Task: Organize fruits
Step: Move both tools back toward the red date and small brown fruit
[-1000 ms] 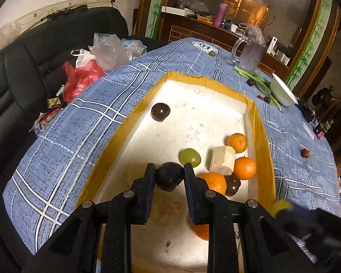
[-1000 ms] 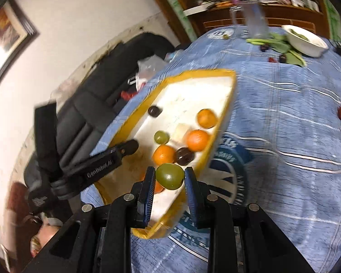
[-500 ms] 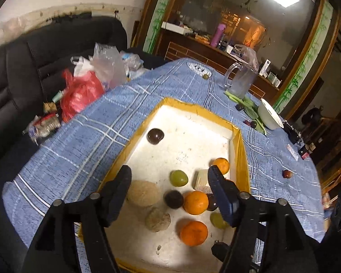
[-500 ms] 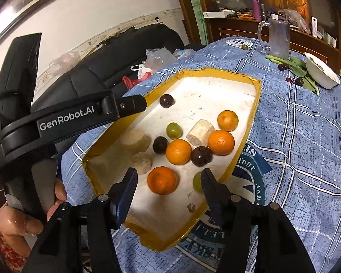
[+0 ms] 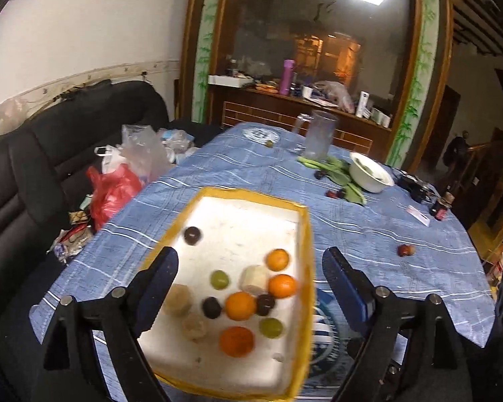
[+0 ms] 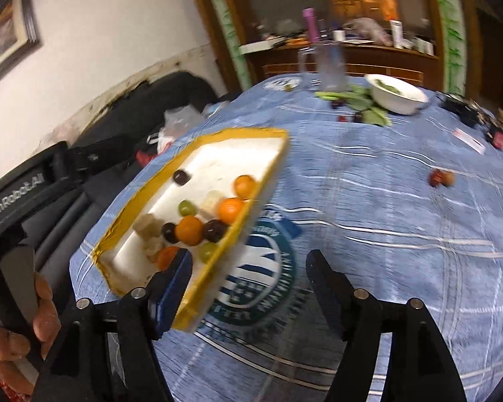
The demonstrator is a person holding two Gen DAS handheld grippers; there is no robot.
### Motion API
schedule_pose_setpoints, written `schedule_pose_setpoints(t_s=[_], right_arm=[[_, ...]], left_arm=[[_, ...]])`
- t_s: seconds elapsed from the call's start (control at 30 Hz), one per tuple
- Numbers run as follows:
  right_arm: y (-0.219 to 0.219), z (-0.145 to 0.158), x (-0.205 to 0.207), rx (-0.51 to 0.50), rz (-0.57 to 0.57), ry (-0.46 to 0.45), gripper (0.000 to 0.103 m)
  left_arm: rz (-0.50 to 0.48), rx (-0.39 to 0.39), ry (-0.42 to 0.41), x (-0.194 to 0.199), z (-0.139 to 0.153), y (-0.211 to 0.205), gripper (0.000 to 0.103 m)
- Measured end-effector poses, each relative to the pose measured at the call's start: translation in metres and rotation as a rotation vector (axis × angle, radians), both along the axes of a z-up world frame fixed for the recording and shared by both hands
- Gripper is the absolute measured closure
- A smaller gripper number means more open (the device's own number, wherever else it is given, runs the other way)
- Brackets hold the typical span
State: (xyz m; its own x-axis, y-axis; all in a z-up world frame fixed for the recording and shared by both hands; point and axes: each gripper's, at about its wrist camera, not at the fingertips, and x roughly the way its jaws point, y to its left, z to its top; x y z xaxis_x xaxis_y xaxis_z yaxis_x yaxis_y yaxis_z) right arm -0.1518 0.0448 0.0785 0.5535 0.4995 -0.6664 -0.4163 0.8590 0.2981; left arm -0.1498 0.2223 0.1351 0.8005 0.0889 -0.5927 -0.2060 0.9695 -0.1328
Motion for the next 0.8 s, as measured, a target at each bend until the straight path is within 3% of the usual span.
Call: schedule_pose_setpoints(t_s=[0.17,0.47,0.63,0.8], right_arm=[[-0.026,-0.005,-0.001,0.055,-0.033,0.035,0.023],[-0.059,0.0,-0.014,0.043,-0.06,-0.029,0.023],[-0.106,-0.006,-0.008,0.015,-0.113,-0.016,0.023],[-0.171,-0.011,0.023,0.021,-0.233,0.049,0.023]], left_arm=[[-0.053,0.013,-0.003,-0.004,0.006,-0.032,0.016],[-0.123,0.049,0.016,-0.005,0.011,-0.075,0.016],[-0.154,0.037,0.033,-0.001,0.007,-0.091,0.016],[-0.204,0.011,0.084,0.011,-0.012,-0.11,0.016]])
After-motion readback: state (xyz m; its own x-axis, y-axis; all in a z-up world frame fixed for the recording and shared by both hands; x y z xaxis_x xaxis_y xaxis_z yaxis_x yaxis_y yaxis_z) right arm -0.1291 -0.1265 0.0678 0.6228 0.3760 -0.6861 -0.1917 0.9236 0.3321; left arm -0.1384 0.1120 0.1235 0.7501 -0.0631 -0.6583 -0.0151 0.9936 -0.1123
